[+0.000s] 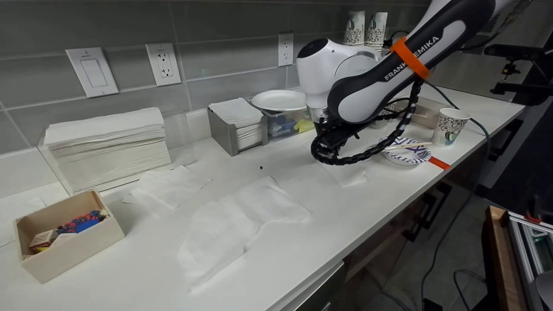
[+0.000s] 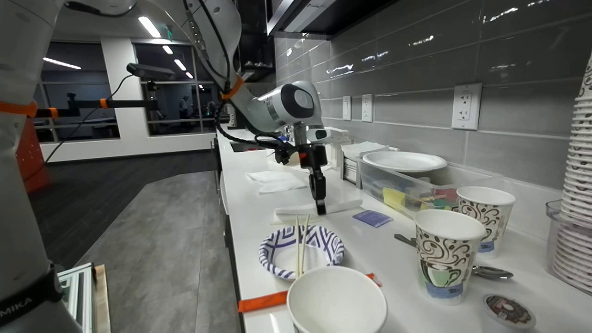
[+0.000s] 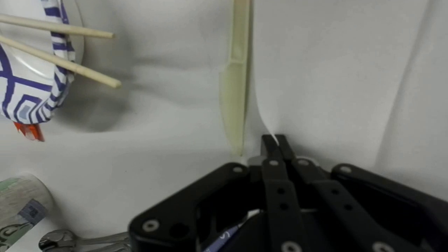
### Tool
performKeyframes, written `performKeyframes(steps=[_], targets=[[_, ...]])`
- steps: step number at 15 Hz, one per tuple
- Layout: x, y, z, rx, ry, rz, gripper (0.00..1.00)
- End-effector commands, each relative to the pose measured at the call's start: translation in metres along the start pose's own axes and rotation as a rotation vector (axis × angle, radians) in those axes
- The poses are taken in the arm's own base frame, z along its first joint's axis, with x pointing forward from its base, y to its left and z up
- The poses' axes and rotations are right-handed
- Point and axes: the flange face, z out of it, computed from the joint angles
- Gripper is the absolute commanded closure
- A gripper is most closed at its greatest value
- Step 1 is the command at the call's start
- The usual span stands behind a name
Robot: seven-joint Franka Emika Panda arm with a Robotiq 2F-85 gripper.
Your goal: Use one paper towel to wipe the surface
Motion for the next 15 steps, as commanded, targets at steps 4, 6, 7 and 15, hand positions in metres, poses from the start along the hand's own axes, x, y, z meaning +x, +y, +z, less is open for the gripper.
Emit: performKeyframes(steps=[4, 6, 7, 15], targets=[[-0.002, -0.038, 0.036, 0.094, 0.040, 0.043, 1.00], [-0.005, -0.050, 0.031, 0.136, 0.065, 0.032, 1.00], [-0.008, -0.055, 0.027, 0.151, 0.062, 0.022, 1.00], [-0.028, -0.060, 0.018, 0.132, -0.017, -0.156, 1.00]])
